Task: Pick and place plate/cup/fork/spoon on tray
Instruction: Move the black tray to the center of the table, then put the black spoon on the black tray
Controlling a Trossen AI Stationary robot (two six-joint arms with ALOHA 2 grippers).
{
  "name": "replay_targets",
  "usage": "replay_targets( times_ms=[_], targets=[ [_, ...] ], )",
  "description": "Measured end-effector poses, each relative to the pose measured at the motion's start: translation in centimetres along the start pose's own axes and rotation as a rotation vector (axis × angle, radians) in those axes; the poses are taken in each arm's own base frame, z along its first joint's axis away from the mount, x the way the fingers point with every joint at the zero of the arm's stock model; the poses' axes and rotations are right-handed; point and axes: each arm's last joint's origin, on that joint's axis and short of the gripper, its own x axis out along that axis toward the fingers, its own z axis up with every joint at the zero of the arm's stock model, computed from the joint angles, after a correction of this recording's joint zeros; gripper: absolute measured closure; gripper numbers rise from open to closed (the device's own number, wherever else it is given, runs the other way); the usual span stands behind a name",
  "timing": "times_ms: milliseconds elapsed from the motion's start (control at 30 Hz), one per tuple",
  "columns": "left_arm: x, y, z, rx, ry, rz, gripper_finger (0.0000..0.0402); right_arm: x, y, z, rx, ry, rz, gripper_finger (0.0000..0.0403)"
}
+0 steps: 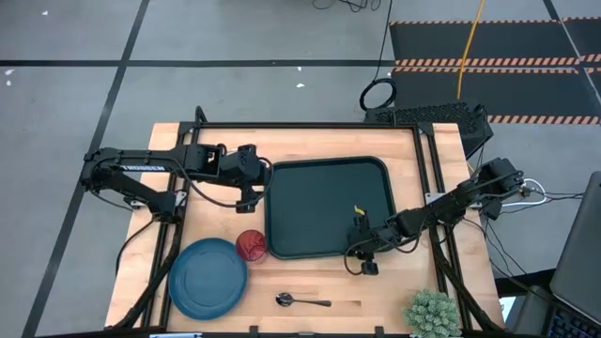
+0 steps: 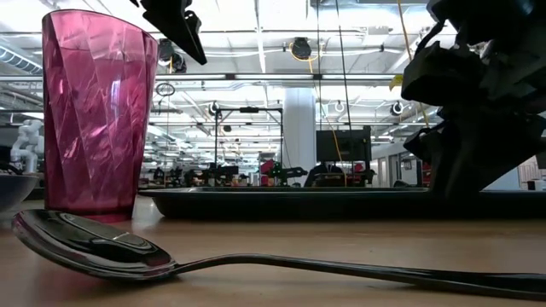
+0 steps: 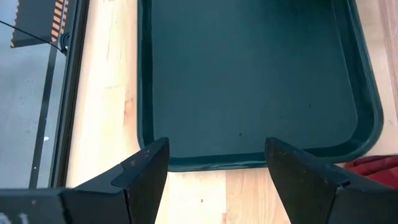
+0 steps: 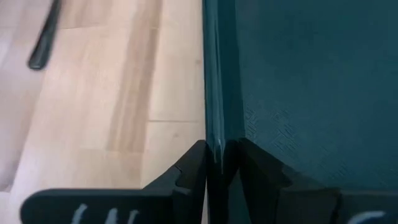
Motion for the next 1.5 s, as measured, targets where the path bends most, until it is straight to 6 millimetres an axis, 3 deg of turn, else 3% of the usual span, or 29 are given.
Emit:
replay_targets(
  times_ms=[133,367,533,733,1033,1233,1500],
  targets=[
    [0.0,0.0,0.0,0.000,0.001,0.000,0.0133,-0.8,0.0,0.3,0.030,-0.027,0.007,0.0316],
    [0.0,0.0,0.0,-0.003,0.001,0.000,0.0133,-1.7,0.5,1.3,0.034,-0.105,-0.003,0.0250],
    [0.0,0.0,0.0,0.000,0.002,0.002,0.0133,-2.3,2.0,3.4,-0.011,-0.124,0.018,0.0214],
    [0.0,0.0,0.0,-0.033,0.002,0.010,0.0133,-2.4,3.2,5.6,-0.052,-0.091,0.007,0.0207],
    [0.0,0.0,0.0,-0.121,-0.001,0.011,0.0133,-0.2,6.6,8.0,-0.087,-0.082,0.042,0.0207],
    [0.0,0.1,0.5,-0.180,-0.046,0.014,0.0133,2.9,10.2,10.5,-0.125,-0.067,0.066,0.0207],
    [0.0,0.1,0.4,-0.224,-0.040,0.012,0.0133,6.3,12.6,12.0,-0.060,-0.040,0.047,0.0214]
  ],
)
